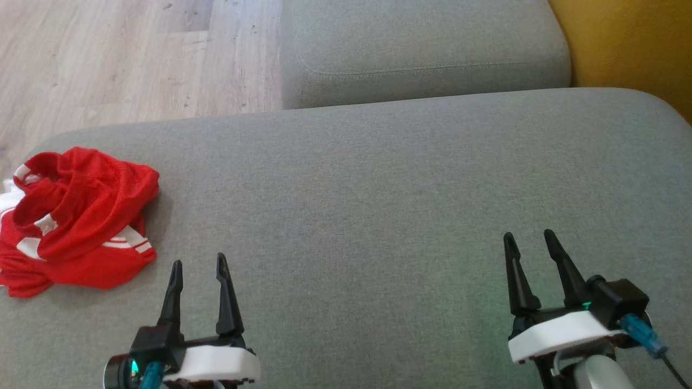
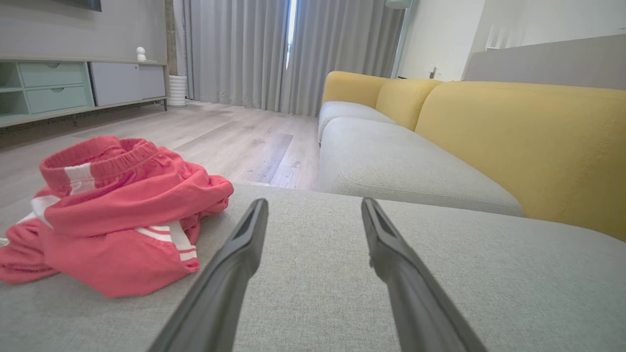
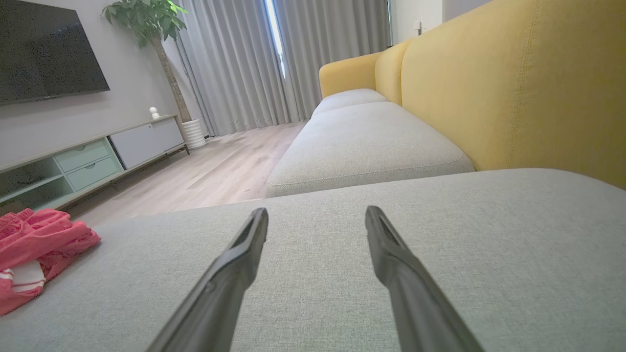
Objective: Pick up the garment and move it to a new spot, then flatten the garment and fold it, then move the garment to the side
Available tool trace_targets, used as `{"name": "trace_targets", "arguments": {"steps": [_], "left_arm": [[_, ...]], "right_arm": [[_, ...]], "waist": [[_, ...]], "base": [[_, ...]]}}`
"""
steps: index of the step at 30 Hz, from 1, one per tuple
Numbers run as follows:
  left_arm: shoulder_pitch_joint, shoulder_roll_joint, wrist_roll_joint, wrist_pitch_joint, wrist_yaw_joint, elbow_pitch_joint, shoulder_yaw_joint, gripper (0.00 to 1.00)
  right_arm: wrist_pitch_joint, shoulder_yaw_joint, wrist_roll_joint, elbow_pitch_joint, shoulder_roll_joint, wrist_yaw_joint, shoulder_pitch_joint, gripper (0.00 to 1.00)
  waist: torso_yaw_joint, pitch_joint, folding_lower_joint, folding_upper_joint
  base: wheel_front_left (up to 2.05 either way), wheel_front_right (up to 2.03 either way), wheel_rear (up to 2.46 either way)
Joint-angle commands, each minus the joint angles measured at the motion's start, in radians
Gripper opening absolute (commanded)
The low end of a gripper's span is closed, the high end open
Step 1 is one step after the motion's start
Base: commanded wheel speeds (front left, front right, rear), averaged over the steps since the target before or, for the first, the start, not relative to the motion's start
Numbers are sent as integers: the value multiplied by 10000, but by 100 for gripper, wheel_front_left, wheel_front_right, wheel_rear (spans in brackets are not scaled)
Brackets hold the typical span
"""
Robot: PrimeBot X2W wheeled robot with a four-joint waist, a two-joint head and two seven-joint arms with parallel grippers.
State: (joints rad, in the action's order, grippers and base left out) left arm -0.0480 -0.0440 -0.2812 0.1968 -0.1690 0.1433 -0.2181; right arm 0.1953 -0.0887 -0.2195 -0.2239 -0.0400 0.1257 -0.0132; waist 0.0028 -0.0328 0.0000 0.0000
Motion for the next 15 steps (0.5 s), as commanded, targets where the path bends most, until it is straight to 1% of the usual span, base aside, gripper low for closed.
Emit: {"name": "trace_targets", "arguments": {"steps": [1,15], "left_arm": [[250,-56,302,131,-121,-401,220,100],[-109,-62,1834,546,-415,-479,151,100]], "right_arm": [[150,-250,302,299,-92,45,207,100],[562,-163,1940,-9,-100,49,93,100]], "waist": [[-20,-11,0,0],[-178,-225,0,0]], "base": [[0,0,0],[0,0,0]]}}
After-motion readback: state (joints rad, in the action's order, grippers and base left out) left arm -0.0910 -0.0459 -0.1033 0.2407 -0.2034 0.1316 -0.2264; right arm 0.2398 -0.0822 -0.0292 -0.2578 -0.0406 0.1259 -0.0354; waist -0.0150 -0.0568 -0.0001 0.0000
